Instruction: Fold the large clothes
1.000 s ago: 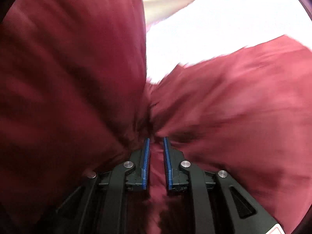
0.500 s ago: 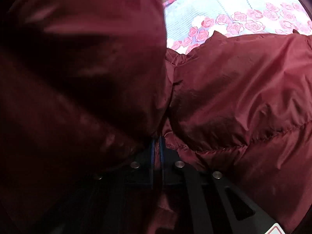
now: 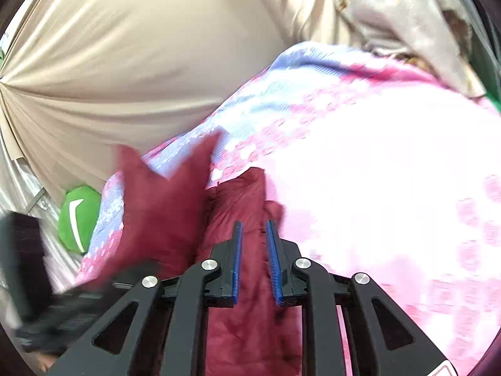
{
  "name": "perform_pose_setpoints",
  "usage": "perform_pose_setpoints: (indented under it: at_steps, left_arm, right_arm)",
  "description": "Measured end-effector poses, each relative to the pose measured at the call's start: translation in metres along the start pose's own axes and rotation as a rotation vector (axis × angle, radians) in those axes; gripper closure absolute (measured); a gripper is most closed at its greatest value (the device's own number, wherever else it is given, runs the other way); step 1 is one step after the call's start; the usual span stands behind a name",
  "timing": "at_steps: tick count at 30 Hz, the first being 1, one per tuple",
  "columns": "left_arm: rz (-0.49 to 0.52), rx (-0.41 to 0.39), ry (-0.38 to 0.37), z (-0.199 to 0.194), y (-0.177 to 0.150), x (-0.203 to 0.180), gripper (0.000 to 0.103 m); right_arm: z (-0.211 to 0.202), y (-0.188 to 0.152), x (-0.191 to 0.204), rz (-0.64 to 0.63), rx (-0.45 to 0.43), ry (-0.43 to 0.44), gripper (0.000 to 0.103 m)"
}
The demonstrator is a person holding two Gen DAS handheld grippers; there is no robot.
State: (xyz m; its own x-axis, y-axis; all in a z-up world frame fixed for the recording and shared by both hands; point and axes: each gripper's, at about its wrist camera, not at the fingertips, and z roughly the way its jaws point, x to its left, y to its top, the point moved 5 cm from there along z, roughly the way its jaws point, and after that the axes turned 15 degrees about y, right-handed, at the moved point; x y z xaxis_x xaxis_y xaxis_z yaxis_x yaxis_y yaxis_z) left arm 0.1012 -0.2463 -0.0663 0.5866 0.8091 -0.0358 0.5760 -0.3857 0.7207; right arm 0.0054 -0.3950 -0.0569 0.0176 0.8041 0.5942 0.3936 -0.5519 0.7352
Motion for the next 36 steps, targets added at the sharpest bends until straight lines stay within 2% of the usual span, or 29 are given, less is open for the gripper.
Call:
perform_pose_setpoints:
  at_steps: [2, 4, 5, 6, 7, 9, 11, 13, 15, 16, 19, 23, 25, 26, 27, 31, 33, 36]
  left_arm:
    - [0.000, 0.050, -0.004, 0.024, -0.011, -0.010, 0.085]
    - [0.001, 0.059, -0.022, 0.027, -0.016, -0.017, 0.071]
    - [-0.003, 0.061, -0.045, 0.020, -0.017, -0.019, 0.054]
    - [-0.017, 0.060, -0.082, 0.006, -0.016, -0.018, 0.038]
    - [-0.033, 0.047, -0.104, -0.008, -0.015, -0.015, 0.033]
    - [-0.067, -0.006, -0.135, -0.041, -0.012, -0.004, 0.024]
    - [-0.108, -0.088, -0.141, -0.080, -0.009, 0.017, 0.015]
    - [-0.157, -0.167, -0.100, -0.110, -0.008, 0.043, 0.011]
    - [-0.193, -0.199, -0.015, -0.122, -0.012, 0.067, 0.011]
    - [-0.222, -0.188, 0.044, -0.119, -0.017, 0.083, 0.011]
    - [-0.281, -0.107, 0.094, -0.094, -0.036, 0.103, 0.012]
    - [-0.286, -0.017, 0.099, -0.068, -0.062, 0.109, 0.013]
    - [-0.272, -0.004, 0.101, -0.063, -0.068, 0.103, 0.013]
    - [-0.268, -0.006, 0.107, -0.063, -0.069, 0.101, 0.013]
    - [-0.256, -0.014, 0.119, -0.063, -0.069, 0.099, 0.013]
    - [-0.222, -0.044, 0.118, -0.066, -0.061, 0.085, 0.013]
    - [-0.206, -0.055, 0.107, -0.065, -0.056, 0.078, 0.013]
    - [-0.151, -0.052, 0.139, -0.053, -0.055, 0.065, 0.013]
  right_arm:
    - [-0.010, 0.008, 0.003, -0.026, -0.002, -0.019, 0.078]
    - [-0.019, 0.013, 0.006, -0.060, 0.006, -0.030, 0.073]
    - [-0.009, 0.015, 0.019, -0.081, 0.010, -0.038, 0.072]
    - [-0.012, 0.016, 0.025, -0.114, 0.014, -0.047, 0.069]
    - [-0.011, 0.018, 0.029, -0.149, 0.018, -0.052, 0.066]
    - [-0.009, 0.026, 0.026, -0.195, 0.027, -0.036, 0.051]
    - [-0.011, 0.024, 0.032, -0.223, 0.035, -0.001, 0.047]
    - [-0.014, 0.027, 0.046, -0.232, 0.048, 0.050, 0.044]
    - [-0.015, 0.019, 0.060, -0.234, 0.072, 0.104, 0.037]
    - [-0.011, 0.012, 0.067, -0.233, 0.096, 0.136, 0.036]
    - [0.004, -0.017, 0.084, -0.229, 0.199, 0.218, 0.034]
    - [0.020, -0.046, 0.088, -0.274, 0.277, 0.162, 0.035]
    - [0.019, -0.051, 0.081, -0.259, 0.285, 0.165, 0.058]
    - [0.018, -0.052, 0.074, -0.245, 0.288, 0.158, 0.088]
    - [0.017, -0.052, 0.069, -0.233, 0.295, 0.148, 0.100]
    - [0.007, -0.055, 0.036, -0.180, 0.263, 0.078, 0.102]
    - [0.006, -0.062, 0.020, -0.147, 0.272, 0.063, 0.102]
    - [0.012, -0.079, -0.003, -0.075, 0.305, 0.054, 0.103]
